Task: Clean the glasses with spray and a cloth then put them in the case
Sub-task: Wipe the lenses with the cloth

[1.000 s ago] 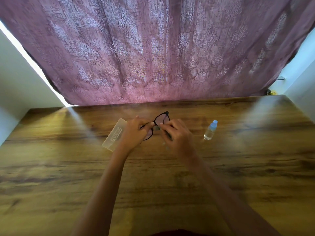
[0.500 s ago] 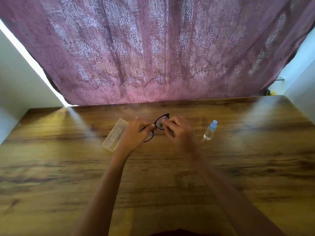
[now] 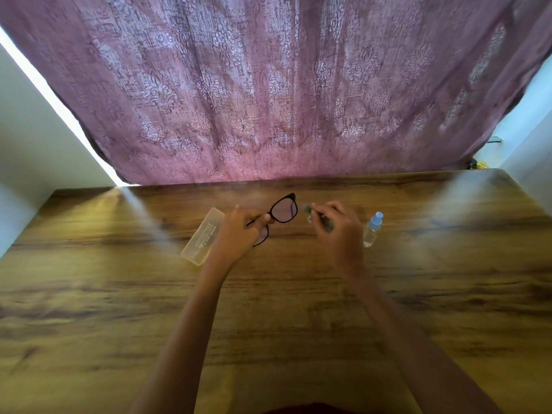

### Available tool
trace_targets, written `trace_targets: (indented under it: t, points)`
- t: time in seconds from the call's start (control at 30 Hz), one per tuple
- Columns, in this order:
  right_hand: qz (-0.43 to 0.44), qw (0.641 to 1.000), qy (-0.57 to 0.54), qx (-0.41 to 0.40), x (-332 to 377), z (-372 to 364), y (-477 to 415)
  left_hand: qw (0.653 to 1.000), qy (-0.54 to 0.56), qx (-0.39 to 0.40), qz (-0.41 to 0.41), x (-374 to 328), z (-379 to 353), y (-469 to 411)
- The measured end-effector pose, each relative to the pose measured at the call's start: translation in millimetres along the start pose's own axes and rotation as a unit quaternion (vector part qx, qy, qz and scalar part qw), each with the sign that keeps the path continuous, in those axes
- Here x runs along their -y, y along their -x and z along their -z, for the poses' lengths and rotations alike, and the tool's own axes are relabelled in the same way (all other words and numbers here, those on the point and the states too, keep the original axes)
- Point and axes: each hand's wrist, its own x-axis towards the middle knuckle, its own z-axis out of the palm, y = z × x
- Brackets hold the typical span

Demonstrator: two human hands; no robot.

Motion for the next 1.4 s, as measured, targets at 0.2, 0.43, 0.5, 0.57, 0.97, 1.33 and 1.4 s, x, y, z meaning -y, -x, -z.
trace_targets:
  t: [0.2, 0.43, 0.5, 0.57, 0.97, 1.33, 1.4]
  points:
    - [-0.051, 0.990, 0.068, 0.113, -23, -4, 20, 1.000, -0.003, -0.005, -0.019, -4, 3, 1]
    - [-0.094, 0.955, 0.146, 0.241, -36, -12, 41, 0.995, 0.096, 0.018, -0.008, 6, 4, 6]
    - [-0.116, 0.953, 0.130, 0.249, -33, -13, 37, 0.992, 0.124, 0.020, 0.011, 11, 2, 7]
    - [-0.167, 0.961, 0.028, 0.216, -21, -9, 26, 0.988, 0.147, 0.026, 0.032, 17, -1, 7]
    - [-0.434, 0.668, -0.584, 0.155, 28, 6, -30, 0.991, 0.122, 0.050, -0.025, 26, -10, 10]
    - [-0.287, 0.878, -0.347, 0.160, 49, -11, -30, 0.987, -0.095, -0.095, -0.092, 5, -2, 4]
    - [-0.250, 0.898, -0.322, 0.164, 50, -12, -30, 0.983, -0.117, -0.098, -0.098, 7, -7, 3]
